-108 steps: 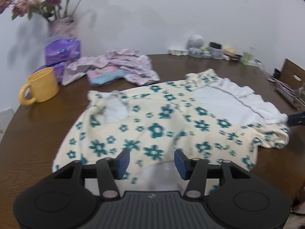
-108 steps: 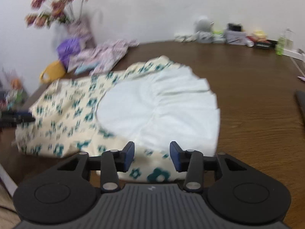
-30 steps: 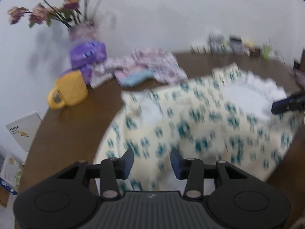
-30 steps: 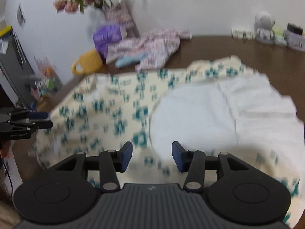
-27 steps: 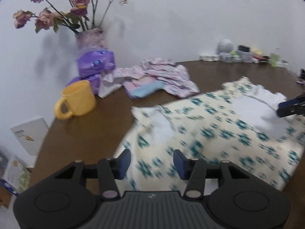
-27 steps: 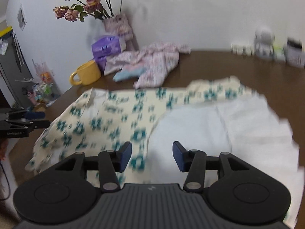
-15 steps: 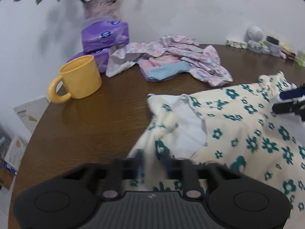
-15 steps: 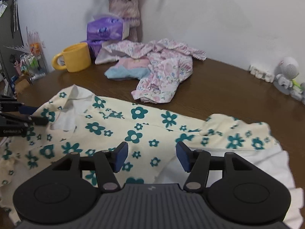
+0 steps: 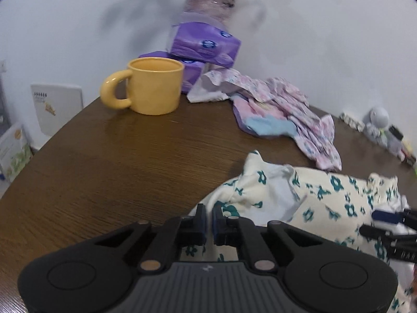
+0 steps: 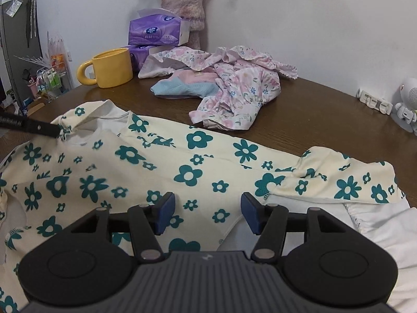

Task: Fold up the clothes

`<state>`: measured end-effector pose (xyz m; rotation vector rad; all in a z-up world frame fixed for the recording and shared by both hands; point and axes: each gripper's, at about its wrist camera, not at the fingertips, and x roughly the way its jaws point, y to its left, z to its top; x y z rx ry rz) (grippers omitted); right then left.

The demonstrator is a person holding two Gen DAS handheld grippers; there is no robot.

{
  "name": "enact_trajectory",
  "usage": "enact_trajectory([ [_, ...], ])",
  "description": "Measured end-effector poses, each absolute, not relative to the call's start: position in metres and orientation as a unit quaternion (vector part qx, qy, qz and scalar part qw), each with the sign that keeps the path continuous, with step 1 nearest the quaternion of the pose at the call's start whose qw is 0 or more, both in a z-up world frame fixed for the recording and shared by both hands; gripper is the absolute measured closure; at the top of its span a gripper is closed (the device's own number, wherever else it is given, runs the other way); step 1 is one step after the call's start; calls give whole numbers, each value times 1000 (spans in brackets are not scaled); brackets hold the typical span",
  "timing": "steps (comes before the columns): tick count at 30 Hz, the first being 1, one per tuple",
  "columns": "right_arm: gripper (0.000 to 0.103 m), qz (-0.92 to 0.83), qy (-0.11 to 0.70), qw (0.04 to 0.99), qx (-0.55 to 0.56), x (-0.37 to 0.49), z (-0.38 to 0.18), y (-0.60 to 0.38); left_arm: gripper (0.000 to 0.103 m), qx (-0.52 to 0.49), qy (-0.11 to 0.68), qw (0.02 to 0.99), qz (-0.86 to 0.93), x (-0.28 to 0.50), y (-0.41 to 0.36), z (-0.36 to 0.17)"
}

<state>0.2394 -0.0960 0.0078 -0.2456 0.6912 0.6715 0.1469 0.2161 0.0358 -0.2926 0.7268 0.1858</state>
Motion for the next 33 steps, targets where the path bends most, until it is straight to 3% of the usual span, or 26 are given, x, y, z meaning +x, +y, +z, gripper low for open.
enact_trajectory([
  [9, 45, 326, 324, 880, -118, 239, 6, -97, 100, -123, 358, 919, 114, 146, 216, 35],
  [16, 42, 328, 327, 880, -108, 239, 9, -99, 77, -173, 338, 917, 121, 119, 219, 46],
  [22, 40, 362, 313, 875, -69, 218, 39, -116, 75, -173, 339, 920, 99, 80, 197, 50],
  [27, 38, 378, 320, 863, -98, 181, 37, -120, 78, -177, 361, 910, 101, 70, 184, 32],
  [28, 38, 378, 323, 862, -101, 174, 34, -122, 80, -179, 362, 909, 103, 69, 183, 29],
  [29, 38, 379, 326, 860, -103, 168, 32, -125, 92, -176, 360, 910, 108, 67, 183, 26],
  [30, 38, 379, 329, 858, -105, 163, 29, -126, 98, -174, 358, 910, 112, 66, 183, 24],
  [33, 38, 374, 340, 856, -112, 149, 20, -131, 100, -172, 355, 912, 112, 64, 184, 22],
])
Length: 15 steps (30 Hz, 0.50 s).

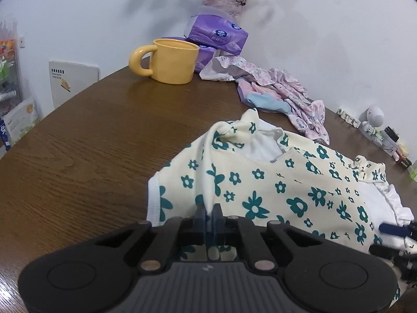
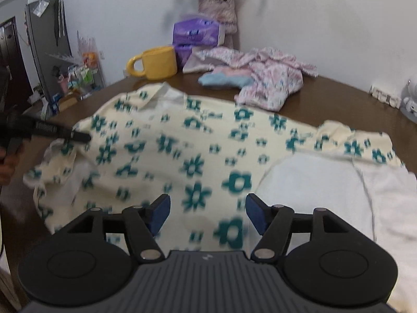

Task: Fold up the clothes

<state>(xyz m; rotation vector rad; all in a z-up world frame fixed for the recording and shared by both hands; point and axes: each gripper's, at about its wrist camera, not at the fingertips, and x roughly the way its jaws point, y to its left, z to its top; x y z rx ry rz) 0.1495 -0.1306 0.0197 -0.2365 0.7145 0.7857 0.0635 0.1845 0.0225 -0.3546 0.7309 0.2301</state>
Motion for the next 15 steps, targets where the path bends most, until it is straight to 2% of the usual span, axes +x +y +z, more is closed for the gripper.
enact_trajectory([
  [11, 35, 343, 332, 871, -117, 130, 8, -145, 100, -158, 347, 916, 123, 61, 192, 25],
  [15, 34, 336, 330, 875, -110, 127, 9, -147, 91, -176, 350, 912, 118, 55, 191, 26],
])
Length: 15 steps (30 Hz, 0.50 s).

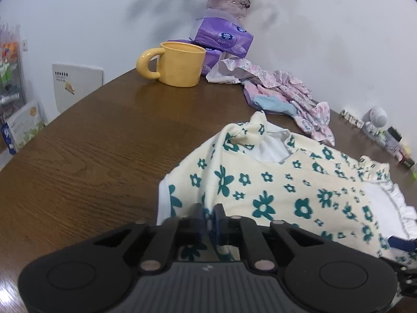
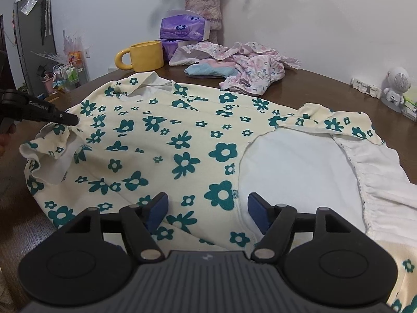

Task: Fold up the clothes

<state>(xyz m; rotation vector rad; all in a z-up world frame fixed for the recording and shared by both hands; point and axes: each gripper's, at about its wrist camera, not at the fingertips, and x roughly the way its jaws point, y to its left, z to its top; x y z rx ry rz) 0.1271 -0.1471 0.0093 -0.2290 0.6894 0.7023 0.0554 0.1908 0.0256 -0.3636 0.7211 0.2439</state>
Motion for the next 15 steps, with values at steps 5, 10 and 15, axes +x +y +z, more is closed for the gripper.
enact_trajectory([
  [5, 34, 332, 328, 879, -96, 118, 14, -152, 82, -175, 341, 919, 93, 44, 181, 30],
  [10, 34, 325, 321, 885, -93, 104, 18, -157, 88, -168, 348, 918, 93, 41, 178, 23],
  [15, 34, 319, 325, 886, -92, 95, 15, -163, 99, -134, 344, 925, 94, 39, 176, 19],
])
